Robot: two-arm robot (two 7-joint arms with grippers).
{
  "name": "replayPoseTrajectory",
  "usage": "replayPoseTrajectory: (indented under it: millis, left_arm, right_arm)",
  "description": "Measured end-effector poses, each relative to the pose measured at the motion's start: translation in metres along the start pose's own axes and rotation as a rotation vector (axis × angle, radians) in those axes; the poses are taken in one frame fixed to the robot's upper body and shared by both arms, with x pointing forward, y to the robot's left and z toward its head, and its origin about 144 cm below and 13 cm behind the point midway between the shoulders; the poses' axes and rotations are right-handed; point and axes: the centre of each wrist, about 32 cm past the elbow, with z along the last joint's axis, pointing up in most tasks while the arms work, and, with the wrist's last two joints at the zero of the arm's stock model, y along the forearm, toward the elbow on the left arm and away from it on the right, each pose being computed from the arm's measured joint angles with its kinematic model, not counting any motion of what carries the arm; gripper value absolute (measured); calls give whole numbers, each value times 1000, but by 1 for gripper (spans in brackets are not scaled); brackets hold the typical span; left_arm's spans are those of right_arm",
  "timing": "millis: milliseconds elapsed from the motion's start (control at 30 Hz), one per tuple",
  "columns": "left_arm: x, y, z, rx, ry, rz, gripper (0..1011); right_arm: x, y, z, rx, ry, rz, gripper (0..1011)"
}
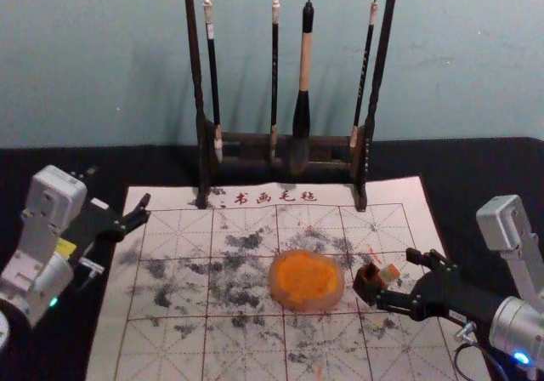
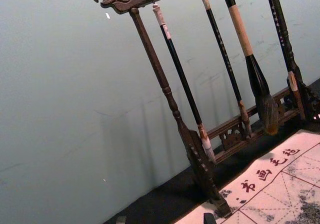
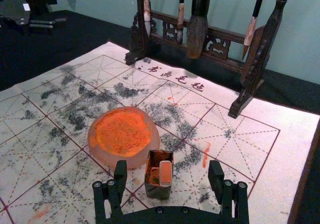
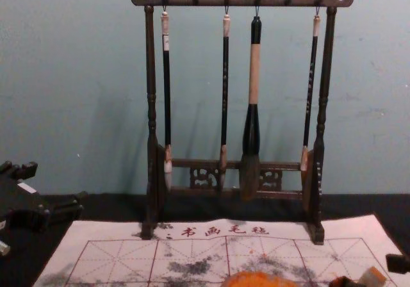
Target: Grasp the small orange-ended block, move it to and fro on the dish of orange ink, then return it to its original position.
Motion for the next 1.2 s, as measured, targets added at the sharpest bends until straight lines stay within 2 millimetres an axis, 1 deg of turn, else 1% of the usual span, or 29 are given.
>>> replayPoseTrajectory:
  millis: [433, 533, 600, 733, 833, 867, 900, 967, 1033, 1067, 1100, 1133, 1167, 1200]
  left_arm:
    - [0, 0, 0, 0, 0, 0, 1001]
    - [0, 0, 0, 0, 0, 0, 1001]
    - [0, 0, 0, 0, 0, 0, 1001]
    - [0, 0, 0, 0, 0, 0, 1001]
    - [0, 0, 0, 0, 0, 0, 1001]
    - [0, 0, 0, 0, 0, 0, 1001]
    - [0, 0, 0, 0, 0, 0, 1001]
    - [0, 0, 0, 0, 0, 0, 1001]
    - [0, 0, 0, 0, 0, 0, 1001]
    - [0, 0, 0, 0, 0, 0, 1001]
    - [0, 0, 0, 0, 0, 0, 1001]
    - [0, 0, 0, 0, 0, 0, 1001]
    - [0, 0, 0, 0, 0, 0, 1001]
    - [0, 0, 0, 0, 0, 0, 1001]
  right_arm:
    - [0, 0, 0, -2, 0, 0, 1002]
    - [0, 0, 0, -2, 0, 0, 978]
    - [0, 0, 0, -2, 0, 0, 915]
    - [0, 0, 0, -1, -1, -1, 836]
    - [0, 0, 0, -1, -1, 0, 733]
    - [0, 0, 0, -1, -1, 0, 733]
    - [0, 0, 0, -1, -2, 0, 666]
    - [0, 0, 0, -1, -2, 0, 625]
    - [0, 0, 0, -1, -2, -1, 544]
    - [0, 0, 0, -1, -2, -1, 533]
    - [0, 0, 0, 0, -2, -1, 483]
    - [0, 0, 0, 0, -2, -1, 463]
    - [0, 0, 0, 0, -2, -1, 399]
    - [0, 0, 0, 0, -2, -1, 399]
